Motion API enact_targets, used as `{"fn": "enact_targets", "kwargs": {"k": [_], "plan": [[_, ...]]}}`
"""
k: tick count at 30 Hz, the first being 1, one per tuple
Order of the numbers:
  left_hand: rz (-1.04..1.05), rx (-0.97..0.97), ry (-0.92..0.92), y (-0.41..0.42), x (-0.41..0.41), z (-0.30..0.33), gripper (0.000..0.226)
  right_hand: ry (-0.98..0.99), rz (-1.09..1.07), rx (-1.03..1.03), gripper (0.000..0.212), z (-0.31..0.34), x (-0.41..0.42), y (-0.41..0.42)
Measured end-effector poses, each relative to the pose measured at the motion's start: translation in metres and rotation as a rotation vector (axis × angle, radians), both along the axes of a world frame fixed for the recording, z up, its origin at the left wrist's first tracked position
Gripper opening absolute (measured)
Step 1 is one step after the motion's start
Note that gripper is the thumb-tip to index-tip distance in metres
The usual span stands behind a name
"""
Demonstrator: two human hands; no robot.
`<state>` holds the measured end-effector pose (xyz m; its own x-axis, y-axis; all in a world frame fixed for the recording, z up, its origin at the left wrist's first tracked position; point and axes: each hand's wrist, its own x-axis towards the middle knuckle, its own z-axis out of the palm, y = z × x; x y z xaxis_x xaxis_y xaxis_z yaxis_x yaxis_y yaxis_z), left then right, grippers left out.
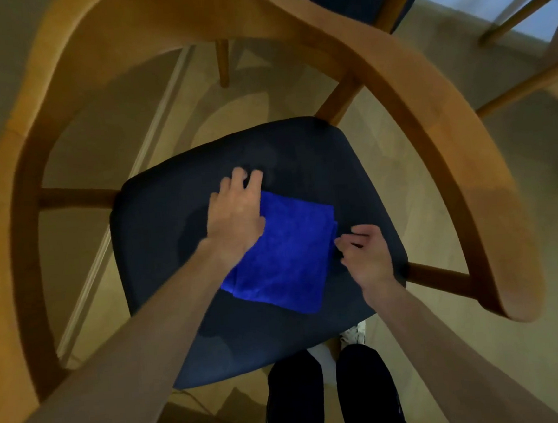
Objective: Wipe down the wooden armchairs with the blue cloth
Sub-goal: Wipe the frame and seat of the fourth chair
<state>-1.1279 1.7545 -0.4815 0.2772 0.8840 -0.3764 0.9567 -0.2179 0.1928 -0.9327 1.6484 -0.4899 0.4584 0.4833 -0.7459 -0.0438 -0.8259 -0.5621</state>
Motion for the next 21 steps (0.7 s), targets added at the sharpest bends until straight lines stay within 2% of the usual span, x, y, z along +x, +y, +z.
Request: {"fn": "enact_targets", "kwargs": {"k": [1,3,6,9,12,14,16,19,21], "plan": [[0.085,0.008,-0.068,-0.010,0.000,-0.003,0.087,0.028,-0.030,-0.006,0.046,-0.001,-0.001,0.001],[0.310,-0.148,-0.177,-0.025,-0.002,-0.008,0.091,0.087,-0.051,-0.023,0.057,-0.002,-0.003,0.004],[0.531,-0.378,-0.331,-0.034,-0.001,-0.013,0.080,0.118,0.030,-0.063,0.064,-0.003,-0.011,0.013],[0.740,-0.612,-0.425,-0.018,-0.002,-0.009,0.075,0.075,0.177,-0.088,0.043,-0.005,-0.014,0.027],[0.754,-0.757,-0.484,0.003,-0.014,0.000,0.045,0.117,0.246,0.023,0.014,0.000,-0.005,0.041],[0.694,-0.810,-0.654,0.011,-0.023,0.009,0.033,0.120,0.287,0.159,0.020,0.006,0.003,0.047],[0.654,-0.766,-0.819,0.010,-0.028,0.015,0.038,-0.025,0.408,0.318,0.029,0.013,0.008,0.045],[0.535,-0.423,-0.753,-0.013,-0.033,0.014,0.054,-0.383,0.747,0.606,0.033,0.021,0.011,0.023],[0.430,-0.369,-0.730,-0.035,-0.042,0.013,0.066,-0.420,0.988,0.629,0.040,0.020,0.010,0.003]]}}
